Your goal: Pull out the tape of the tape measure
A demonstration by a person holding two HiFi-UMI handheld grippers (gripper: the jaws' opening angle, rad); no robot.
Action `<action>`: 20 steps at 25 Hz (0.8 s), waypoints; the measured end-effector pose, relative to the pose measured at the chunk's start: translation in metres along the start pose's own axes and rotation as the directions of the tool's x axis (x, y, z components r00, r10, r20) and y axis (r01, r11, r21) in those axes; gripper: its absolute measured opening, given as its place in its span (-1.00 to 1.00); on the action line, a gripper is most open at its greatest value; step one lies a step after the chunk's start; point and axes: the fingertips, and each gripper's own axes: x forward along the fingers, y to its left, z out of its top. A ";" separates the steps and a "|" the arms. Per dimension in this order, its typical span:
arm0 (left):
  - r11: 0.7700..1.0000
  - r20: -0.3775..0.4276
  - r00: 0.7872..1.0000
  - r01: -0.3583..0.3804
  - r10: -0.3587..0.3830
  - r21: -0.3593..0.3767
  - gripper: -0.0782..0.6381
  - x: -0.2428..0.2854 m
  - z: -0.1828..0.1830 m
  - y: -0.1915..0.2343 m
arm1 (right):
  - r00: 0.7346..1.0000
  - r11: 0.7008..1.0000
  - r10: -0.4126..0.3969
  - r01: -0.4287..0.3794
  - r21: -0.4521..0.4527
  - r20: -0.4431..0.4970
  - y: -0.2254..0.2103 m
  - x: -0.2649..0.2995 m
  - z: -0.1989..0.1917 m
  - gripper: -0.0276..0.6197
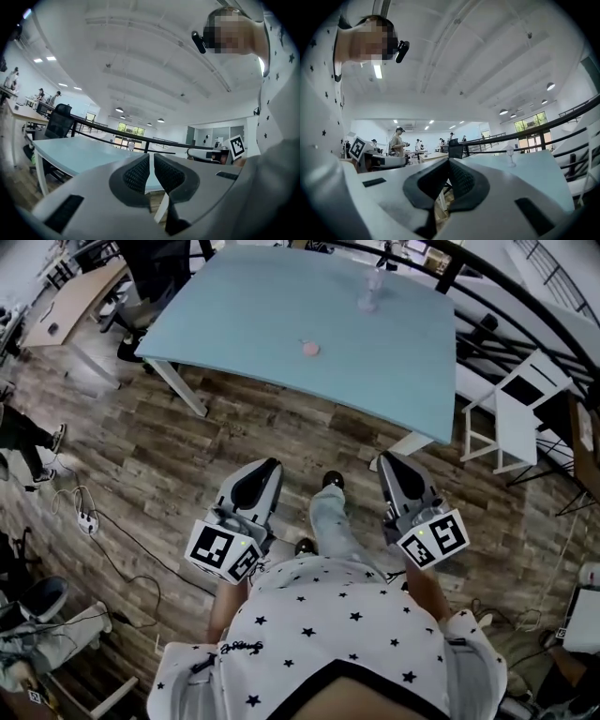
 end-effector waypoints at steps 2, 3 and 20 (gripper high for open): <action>1.000 0.004 1.000 -0.031 0.031 -0.004 -0.64 0.006 0.004 0.015 | 0.999 0.999 0.036 -0.036 -0.010 0.006 -0.006 0.020 0.005 -0.92; 0.999 0.003 0.999 -0.042 0.042 -0.005 -0.64 0.011 0.004 0.021 | 0.999 0.999 0.051 -0.051 -0.015 0.005 -0.009 0.029 0.006 -0.92; 0.991 -0.027 0.991 -0.130 0.130 0.014 -0.64 0.147 0.010 0.102 | 0.975 0.978 0.206 -0.209 -0.025 -0.080 -0.128 0.158 -0.008 -0.92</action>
